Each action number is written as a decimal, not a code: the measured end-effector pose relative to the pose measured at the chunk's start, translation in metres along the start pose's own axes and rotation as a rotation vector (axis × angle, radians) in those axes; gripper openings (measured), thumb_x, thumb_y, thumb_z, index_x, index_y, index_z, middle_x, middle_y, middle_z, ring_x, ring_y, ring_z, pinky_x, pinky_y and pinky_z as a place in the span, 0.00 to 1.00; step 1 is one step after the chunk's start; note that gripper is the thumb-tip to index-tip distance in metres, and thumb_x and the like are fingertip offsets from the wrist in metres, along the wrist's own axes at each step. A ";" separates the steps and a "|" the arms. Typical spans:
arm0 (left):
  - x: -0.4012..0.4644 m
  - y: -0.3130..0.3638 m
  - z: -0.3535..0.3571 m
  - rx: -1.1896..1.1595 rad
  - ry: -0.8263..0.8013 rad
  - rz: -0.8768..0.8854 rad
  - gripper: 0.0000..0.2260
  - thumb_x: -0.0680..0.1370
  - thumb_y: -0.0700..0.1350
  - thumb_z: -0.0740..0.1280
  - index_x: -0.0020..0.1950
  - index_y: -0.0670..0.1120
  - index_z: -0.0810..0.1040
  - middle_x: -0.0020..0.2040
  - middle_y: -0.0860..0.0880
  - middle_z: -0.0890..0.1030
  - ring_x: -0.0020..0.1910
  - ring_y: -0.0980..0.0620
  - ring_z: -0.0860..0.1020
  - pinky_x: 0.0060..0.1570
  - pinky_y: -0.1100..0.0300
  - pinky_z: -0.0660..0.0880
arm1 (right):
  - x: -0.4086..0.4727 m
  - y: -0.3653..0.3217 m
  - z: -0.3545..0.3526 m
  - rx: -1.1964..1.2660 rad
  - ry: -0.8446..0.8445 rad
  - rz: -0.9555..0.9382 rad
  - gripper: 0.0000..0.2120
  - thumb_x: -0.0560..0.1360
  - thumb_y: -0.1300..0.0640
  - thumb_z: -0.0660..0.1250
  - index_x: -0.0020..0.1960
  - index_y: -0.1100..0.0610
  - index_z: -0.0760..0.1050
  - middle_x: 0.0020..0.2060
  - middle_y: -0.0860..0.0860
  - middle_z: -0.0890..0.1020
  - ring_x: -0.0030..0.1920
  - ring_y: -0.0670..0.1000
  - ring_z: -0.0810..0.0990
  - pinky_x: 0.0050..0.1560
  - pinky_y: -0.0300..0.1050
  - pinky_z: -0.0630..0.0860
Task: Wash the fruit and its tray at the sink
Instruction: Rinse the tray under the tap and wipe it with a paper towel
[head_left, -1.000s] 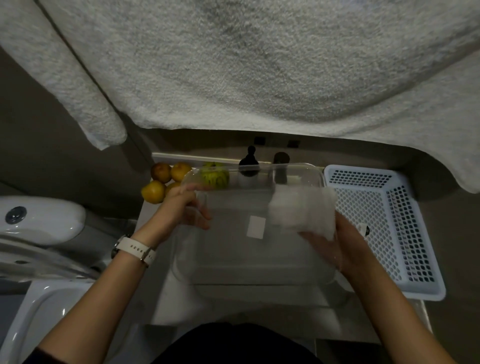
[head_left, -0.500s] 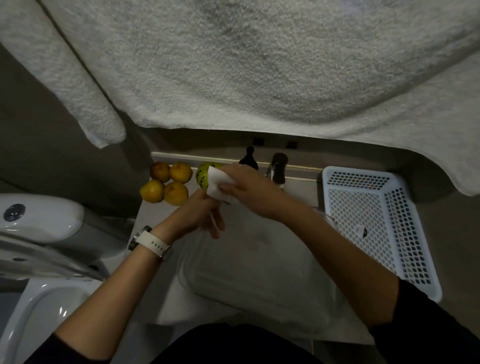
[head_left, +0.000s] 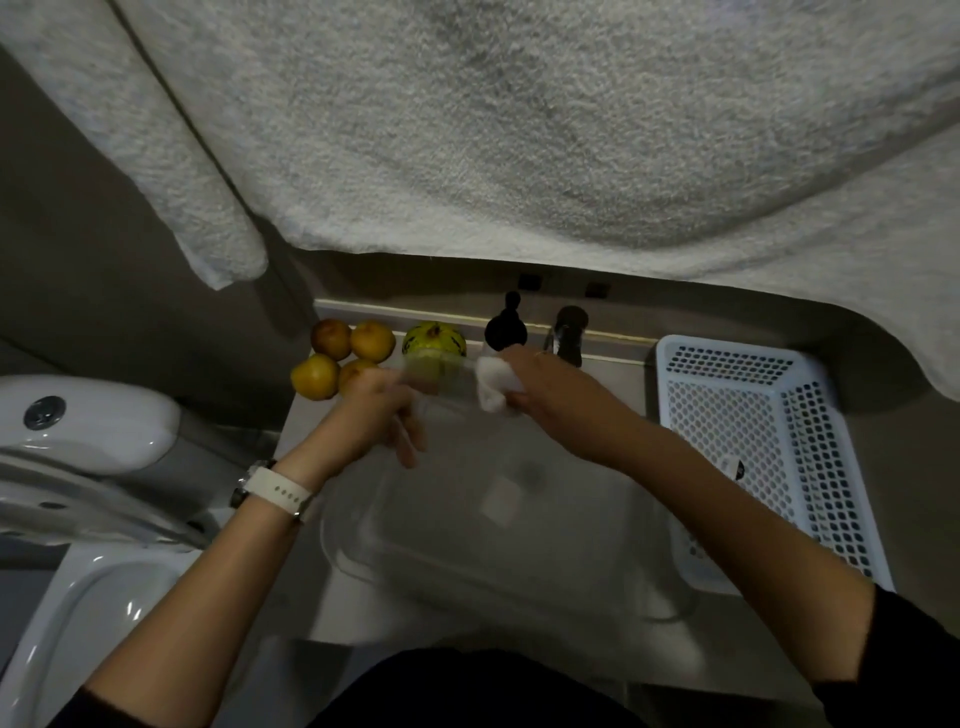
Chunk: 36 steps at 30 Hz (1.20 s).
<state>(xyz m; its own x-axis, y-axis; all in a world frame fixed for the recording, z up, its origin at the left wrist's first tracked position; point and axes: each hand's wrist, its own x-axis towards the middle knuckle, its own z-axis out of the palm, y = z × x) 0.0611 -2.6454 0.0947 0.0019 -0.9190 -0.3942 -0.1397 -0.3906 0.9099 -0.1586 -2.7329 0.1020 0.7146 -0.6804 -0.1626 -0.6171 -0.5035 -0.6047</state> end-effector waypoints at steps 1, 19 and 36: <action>-0.001 -0.001 -0.006 -0.010 0.018 0.011 0.12 0.83 0.36 0.55 0.61 0.37 0.74 0.35 0.37 0.79 0.30 0.43 0.81 0.28 0.56 0.79 | -0.007 0.009 -0.001 0.035 0.007 0.024 0.13 0.81 0.53 0.61 0.63 0.55 0.69 0.59 0.54 0.76 0.55 0.53 0.76 0.54 0.48 0.72; -0.026 -0.047 -0.040 -0.207 0.232 -0.151 0.13 0.81 0.37 0.55 0.64 0.38 0.72 0.38 0.38 0.80 0.30 0.44 0.81 0.30 0.57 0.80 | -0.068 0.095 -0.035 1.364 0.682 0.431 0.12 0.82 0.55 0.57 0.60 0.55 0.75 0.53 0.50 0.84 0.52 0.47 0.82 0.50 0.44 0.82; -0.019 -0.044 0.035 -0.435 0.424 -0.141 0.10 0.80 0.37 0.57 0.57 0.45 0.74 0.37 0.40 0.80 0.33 0.41 0.81 0.29 0.55 0.79 | -0.009 0.183 -0.027 0.534 0.761 0.881 0.20 0.82 0.52 0.57 0.65 0.66 0.73 0.61 0.65 0.77 0.60 0.63 0.76 0.62 0.55 0.72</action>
<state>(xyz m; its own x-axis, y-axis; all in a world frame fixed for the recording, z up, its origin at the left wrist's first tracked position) 0.0329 -2.6089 0.0576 0.3968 -0.7634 -0.5097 0.3069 -0.4130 0.8575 -0.2869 -2.8336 0.0139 -0.3429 -0.8942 -0.2878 -0.4486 0.4251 -0.7861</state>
